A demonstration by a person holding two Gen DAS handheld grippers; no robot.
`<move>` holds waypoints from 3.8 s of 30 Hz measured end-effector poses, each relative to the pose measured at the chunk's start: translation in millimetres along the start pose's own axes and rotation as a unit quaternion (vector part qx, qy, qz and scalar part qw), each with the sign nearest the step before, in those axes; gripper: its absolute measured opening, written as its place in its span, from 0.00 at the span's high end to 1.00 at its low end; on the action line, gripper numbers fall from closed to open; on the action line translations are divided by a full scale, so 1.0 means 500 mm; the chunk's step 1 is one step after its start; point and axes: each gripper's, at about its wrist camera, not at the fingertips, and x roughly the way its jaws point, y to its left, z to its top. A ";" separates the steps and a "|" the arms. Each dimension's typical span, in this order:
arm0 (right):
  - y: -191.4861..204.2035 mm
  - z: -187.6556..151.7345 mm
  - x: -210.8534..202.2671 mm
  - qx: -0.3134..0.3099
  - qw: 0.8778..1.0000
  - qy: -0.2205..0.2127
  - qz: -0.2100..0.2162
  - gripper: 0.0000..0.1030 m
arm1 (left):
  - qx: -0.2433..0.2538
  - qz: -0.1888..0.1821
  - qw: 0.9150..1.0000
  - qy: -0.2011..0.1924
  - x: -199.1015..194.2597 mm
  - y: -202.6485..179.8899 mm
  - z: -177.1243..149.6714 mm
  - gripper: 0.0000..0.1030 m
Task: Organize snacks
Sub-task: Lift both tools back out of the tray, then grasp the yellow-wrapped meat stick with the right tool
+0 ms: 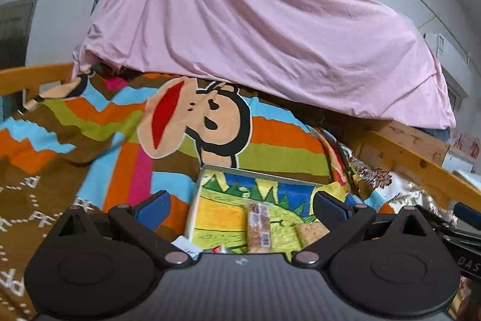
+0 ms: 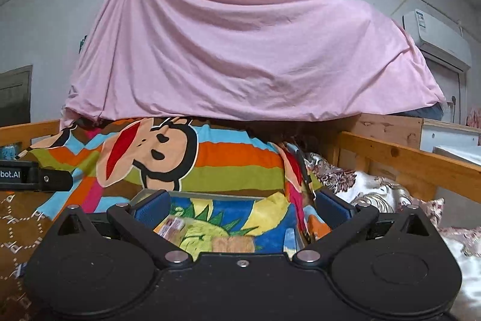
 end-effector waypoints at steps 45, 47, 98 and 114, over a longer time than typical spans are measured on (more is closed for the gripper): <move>0.085 -0.101 -0.092 -0.071 0.978 0.194 0.026 0.01 | 0.089 0.073 0.977 0.182 -0.096 -0.009 -0.110 0.01; 0.087 -0.102 -0.091 -0.073 0.977 0.196 0.029 0.01 | 0.090 0.074 0.976 0.184 -0.094 -0.009 -0.110 0.01; 0.070 -0.170 0.174 -0.010 0.946 0.302 0.122 0.05 | 0.146 -0.089 0.916 0.363 0.204 0.015 -0.094 0.01; 0.083 -0.182 0.153 -0.023 0.934 0.338 0.115 0.47 | 0.213 -0.096 0.889 0.395 0.215 -0.009 -0.129 0.01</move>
